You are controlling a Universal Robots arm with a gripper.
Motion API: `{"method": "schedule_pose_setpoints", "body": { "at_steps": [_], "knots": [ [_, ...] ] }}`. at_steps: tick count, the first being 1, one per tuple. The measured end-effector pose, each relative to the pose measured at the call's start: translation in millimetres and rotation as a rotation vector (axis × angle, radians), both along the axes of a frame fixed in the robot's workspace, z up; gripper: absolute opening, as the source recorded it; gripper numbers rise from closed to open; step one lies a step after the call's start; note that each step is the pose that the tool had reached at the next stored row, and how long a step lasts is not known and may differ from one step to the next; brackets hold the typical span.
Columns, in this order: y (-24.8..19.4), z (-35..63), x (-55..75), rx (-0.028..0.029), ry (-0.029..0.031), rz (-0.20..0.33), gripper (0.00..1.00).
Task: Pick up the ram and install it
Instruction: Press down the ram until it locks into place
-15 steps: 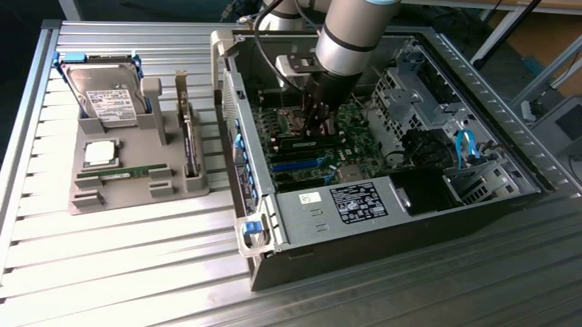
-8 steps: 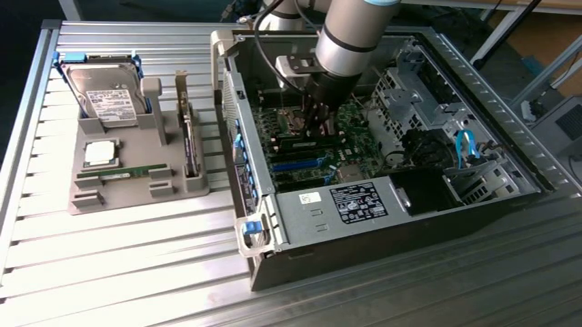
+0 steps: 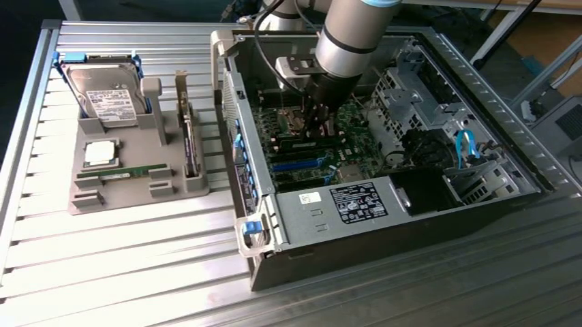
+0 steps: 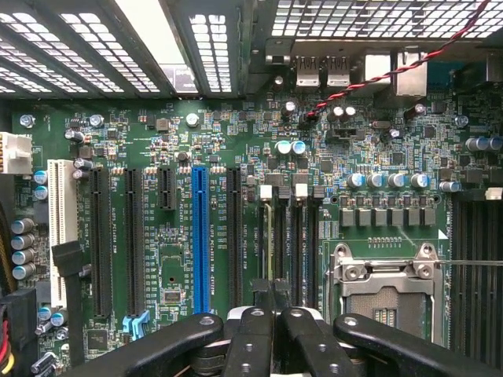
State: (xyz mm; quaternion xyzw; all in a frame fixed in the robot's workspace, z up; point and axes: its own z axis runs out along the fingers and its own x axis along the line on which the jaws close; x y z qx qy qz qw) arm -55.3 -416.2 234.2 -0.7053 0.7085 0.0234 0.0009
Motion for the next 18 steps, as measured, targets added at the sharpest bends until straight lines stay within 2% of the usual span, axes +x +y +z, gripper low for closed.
{"method": "schedule_pose_setpoints", "body": {
  "at_steps": [18],
  "knots": [
    [-1.2,-1.8,-0.6,-0.0001,0.0,0.0,0.1]
  ]
}}
